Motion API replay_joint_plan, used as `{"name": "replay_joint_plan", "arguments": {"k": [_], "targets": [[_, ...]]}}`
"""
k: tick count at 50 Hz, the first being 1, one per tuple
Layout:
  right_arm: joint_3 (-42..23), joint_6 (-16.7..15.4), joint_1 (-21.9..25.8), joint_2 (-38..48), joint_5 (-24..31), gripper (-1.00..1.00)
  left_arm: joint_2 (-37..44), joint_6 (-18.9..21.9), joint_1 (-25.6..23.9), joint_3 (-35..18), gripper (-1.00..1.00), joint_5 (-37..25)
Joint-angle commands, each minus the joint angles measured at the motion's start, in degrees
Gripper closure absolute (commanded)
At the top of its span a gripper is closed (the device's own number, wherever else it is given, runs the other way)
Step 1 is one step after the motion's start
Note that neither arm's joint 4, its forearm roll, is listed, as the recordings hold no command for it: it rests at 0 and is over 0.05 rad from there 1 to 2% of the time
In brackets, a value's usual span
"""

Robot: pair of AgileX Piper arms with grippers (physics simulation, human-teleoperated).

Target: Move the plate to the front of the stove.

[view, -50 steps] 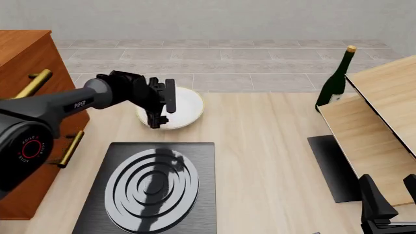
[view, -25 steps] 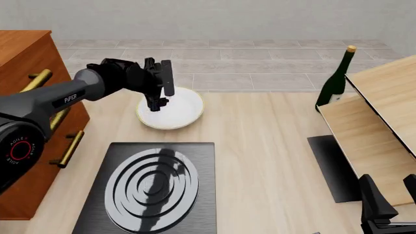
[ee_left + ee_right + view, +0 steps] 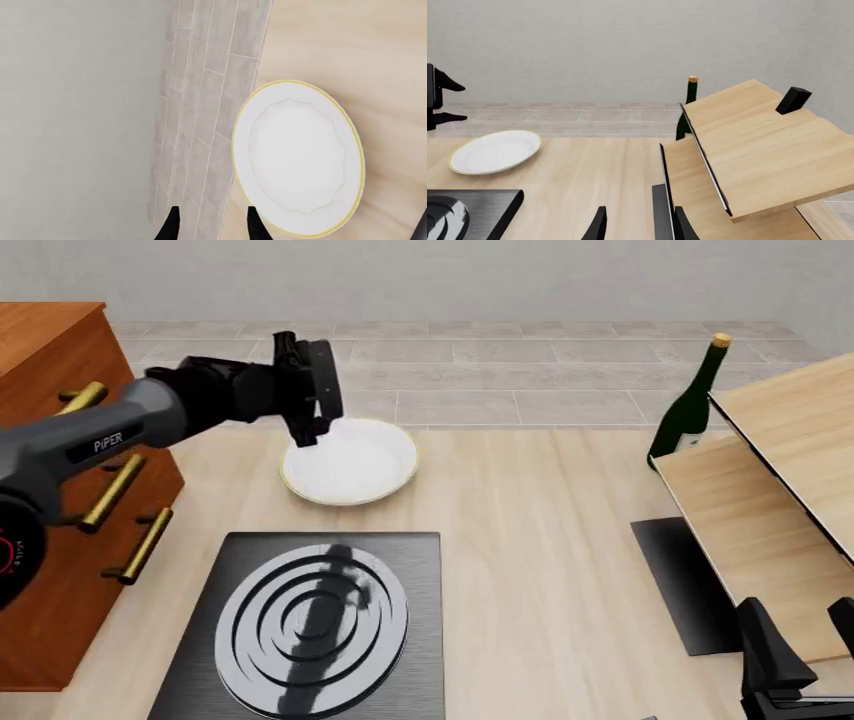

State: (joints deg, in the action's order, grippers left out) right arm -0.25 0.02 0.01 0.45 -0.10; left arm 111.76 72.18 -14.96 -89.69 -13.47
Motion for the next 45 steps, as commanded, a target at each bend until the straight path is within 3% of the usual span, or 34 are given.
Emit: {"name": "replay_joint_plan", "arguments": {"k": [1, 45], "targets": [[0.0, 0.0, 0.0, 0.0, 0.0, -1.00, -1.9, -0.3, 0.2, 1.6, -1.00, 3.8], [0.0, 0.0, 0.0, 0.0, 0.0, -1.00, -12.3, -2.0, -1.7, 12.4, -1.00, 12.7]]}}
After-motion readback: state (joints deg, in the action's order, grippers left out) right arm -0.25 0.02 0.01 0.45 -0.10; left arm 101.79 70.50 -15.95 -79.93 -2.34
